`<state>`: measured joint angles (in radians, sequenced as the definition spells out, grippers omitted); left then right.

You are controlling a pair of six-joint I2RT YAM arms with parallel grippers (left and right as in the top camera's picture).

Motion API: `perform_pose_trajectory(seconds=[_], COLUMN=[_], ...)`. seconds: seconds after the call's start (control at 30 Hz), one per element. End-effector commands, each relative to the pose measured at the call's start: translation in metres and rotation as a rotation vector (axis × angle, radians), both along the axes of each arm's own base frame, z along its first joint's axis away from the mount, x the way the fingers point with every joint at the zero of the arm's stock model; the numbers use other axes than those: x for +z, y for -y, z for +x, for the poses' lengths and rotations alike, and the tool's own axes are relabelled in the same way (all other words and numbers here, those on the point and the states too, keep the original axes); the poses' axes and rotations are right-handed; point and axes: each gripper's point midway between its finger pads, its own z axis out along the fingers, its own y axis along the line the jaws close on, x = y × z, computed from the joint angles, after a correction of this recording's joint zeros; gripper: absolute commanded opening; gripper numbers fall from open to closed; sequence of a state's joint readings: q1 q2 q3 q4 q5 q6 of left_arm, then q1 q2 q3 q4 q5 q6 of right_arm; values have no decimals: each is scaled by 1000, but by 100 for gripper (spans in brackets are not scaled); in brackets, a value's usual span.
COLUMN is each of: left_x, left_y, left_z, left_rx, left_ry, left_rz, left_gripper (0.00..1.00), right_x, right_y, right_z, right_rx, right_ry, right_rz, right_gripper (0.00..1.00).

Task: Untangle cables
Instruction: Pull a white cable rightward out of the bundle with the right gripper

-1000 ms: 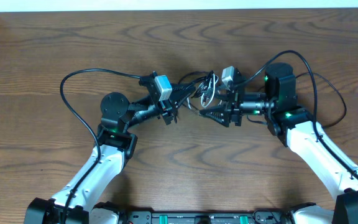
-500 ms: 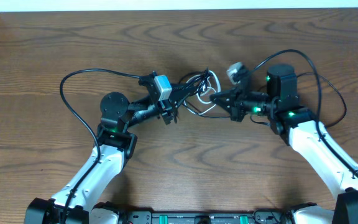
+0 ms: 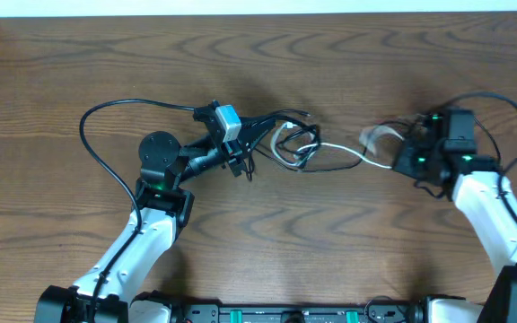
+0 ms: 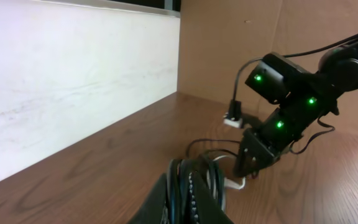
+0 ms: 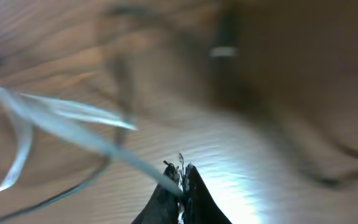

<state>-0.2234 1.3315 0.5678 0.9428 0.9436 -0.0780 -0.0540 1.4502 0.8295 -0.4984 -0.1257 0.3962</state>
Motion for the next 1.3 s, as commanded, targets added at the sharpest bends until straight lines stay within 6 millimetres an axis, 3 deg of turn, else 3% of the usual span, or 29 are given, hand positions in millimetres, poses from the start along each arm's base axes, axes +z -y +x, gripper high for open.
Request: perform_pose_trajectory(seconds=[0.0, 0.2, 0.33, 0.37, 0.67, 0.8, 1.0, 1.13, 1.27], left_x=[8, 8, 8, 8, 8, 10, 3, -16, -31], left_y=[-4, -4, -4, -4, -5, -18, -84, -149, -213], left_z=[5, 5, 5, 5, 6, 22, 65, 85, 89], left_rx=[25, 25, 25, 25, 29, 136, 436, 642, 800], left_ry=[30, 30, 29, 30, 30, 28, -14, -100, -169], left_rz=[-4, -4, -4, -4, -5, -14, -18, -3, 1], left_gripper=[7, 7, 7, 8, 7, 7, 7, 7, 8], right_x=[-3, -3, -1, -1, -2, -6, -1, 9, 20], right_y=[48, 64, 53, 51, 51, 65, 88, 109, 130], right_z=[-6, -9, -4, -4, -7, -17, -26, -31, -37], right_rx=[-157, -206, -175, -157, -117, -194, -274, -337, -402], right_ry=[-28, -30, -11, -9, -20, -64, -67, -37, -2], right_rz=[-103, -81, -22, -16, -39, -93, -97, -102, -111], right_gripper=[1, 1, 6, 1, 1, 1, 1, 1, 1])
